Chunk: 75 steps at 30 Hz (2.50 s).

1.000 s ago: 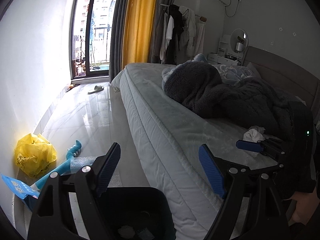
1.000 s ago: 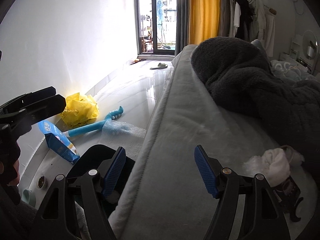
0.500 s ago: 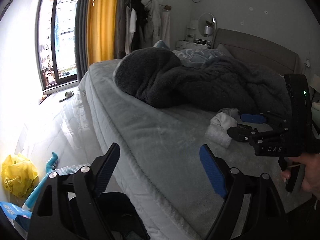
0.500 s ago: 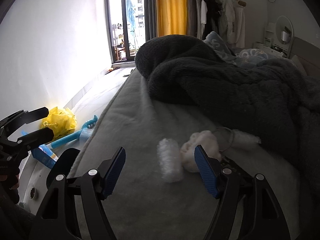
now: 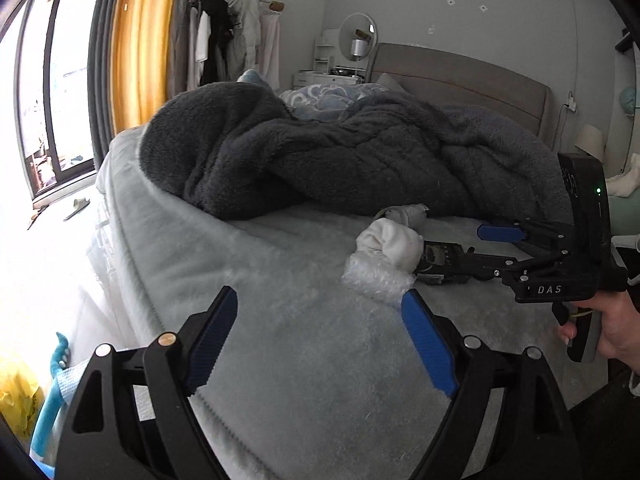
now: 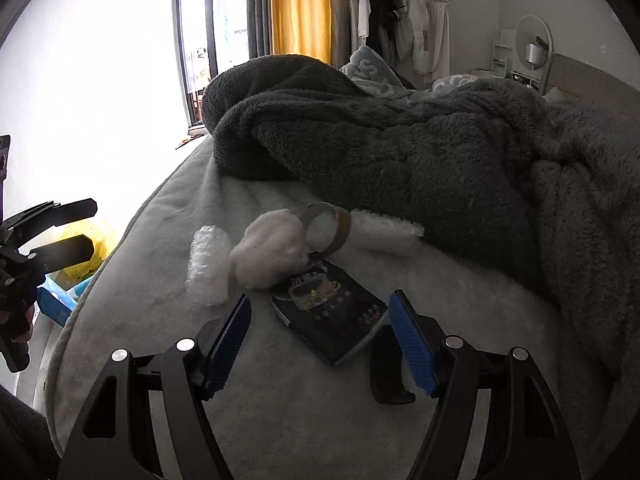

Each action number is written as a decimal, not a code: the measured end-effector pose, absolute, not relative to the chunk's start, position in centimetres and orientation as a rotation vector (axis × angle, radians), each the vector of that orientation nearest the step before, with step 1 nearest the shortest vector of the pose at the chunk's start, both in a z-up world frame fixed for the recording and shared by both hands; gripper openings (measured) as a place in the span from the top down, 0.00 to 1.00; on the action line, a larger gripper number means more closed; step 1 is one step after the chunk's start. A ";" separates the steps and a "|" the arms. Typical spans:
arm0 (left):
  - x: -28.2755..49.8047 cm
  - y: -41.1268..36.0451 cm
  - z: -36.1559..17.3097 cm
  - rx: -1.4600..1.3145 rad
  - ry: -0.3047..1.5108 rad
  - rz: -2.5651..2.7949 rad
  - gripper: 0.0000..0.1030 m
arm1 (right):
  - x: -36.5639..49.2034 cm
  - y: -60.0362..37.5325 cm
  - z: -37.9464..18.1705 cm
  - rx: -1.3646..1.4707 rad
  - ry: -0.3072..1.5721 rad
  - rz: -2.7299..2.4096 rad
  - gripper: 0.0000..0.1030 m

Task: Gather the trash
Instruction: 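Move both tools back over the bed toward the bubble wrap and tissue, then grasp the clear bubble-wrap roll with the left tool while the right tool grasps a black plastic piece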

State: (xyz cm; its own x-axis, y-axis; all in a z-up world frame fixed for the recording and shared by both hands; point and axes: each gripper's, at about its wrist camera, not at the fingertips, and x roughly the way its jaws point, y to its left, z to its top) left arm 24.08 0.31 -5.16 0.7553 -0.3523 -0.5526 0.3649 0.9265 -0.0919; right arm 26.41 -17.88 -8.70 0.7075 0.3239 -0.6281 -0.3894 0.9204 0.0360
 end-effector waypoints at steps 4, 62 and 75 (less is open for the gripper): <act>25.0 -0.9 -5.6 0.024 0.610 -0.415 0.17 | 26.4 -19.3 -9.3 -0.109 0.677 0.391 0.30; 30.5 -7.6 -9.4 0.031 0.711 -0.476 0.48 | 27.3 -22.3 -9.5 -0.004 0.692 0.538 0.81; 28.2 -4.7 -8.1 -0.006 0.716 -0.397 0.49 | 27.8 -17.1 -7.7 -0.012 0.684 0.574 0.81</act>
